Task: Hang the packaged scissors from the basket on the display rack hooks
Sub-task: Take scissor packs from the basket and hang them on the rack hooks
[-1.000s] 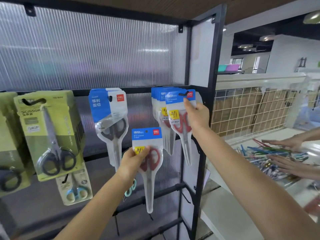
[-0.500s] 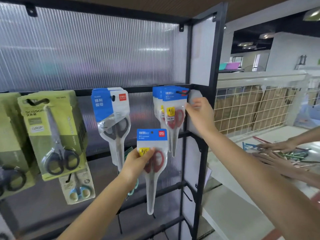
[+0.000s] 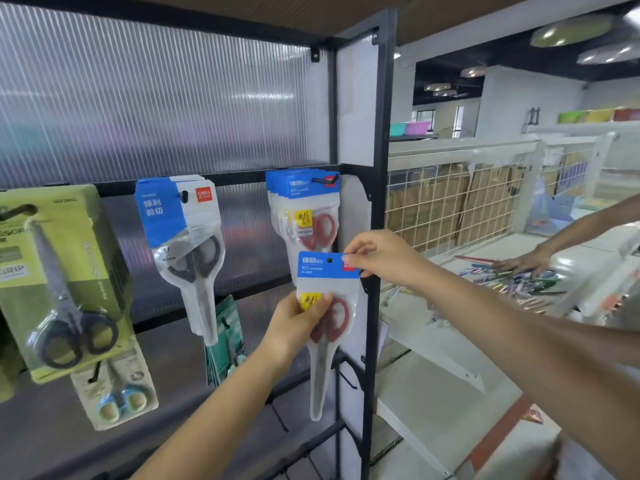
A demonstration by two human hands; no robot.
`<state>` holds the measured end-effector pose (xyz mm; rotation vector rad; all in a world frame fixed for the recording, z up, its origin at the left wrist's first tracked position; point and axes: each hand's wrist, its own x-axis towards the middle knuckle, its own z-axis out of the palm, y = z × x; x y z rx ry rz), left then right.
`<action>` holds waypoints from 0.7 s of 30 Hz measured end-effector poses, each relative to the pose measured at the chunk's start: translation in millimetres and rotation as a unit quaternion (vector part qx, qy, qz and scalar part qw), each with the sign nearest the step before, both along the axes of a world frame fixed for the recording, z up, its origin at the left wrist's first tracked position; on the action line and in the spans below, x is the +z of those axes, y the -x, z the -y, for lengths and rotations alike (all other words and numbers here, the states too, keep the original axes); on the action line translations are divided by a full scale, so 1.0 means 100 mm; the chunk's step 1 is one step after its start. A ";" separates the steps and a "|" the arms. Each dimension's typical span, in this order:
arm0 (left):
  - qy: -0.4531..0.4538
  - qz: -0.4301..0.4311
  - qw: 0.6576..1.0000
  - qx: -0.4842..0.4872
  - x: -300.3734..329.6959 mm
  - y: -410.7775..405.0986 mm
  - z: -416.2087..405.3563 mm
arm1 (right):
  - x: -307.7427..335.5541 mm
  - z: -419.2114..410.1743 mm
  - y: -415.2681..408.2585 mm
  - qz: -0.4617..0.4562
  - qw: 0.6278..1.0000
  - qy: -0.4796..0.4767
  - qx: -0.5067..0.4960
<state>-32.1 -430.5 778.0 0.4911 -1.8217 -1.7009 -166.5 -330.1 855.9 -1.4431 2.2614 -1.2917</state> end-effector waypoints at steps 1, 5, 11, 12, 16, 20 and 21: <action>-0.006 -0.006 1.000 0.000 0.01 0.02 -0.01 | 0.04 -0.03 -0.01 -0.022 1.000 0.004 -0.006; -0.015 -0.050 0.999 -0.008 0.09 0.08 -0.05 | 0.26 -0.09 -0.05 -0.078 0.995 0.057 -0.029; 0.010 -0.100 0.994 0.042 0.36 0.13 -0.06 | 0.58 -0.05 -0.01 -0.106 0.987 0.112 -0.053; 0.016 -0.107 0.993 0.054 0.40 0.15 -0.05 | 0.62 -0.02 0.01 -0.107 0.985 0.121 -0.061; 0.039 -0.121 0.988 0.085 0.55 0.21 0.00 | 0.74 0.08 0.09 -0.082 0.980 0.162 -0.084; 0.049 -0.124 0.987 0.092 0.63 0.28 0.03 | 0.79 0.18 0.15 -0.086 0.979 0.161 -0.095; 0.050 -0.125 0.987 0.094 0.64 0.29 0.04 | 0.80 0.20 0.17 -0.087 0.978 0.161 -0.099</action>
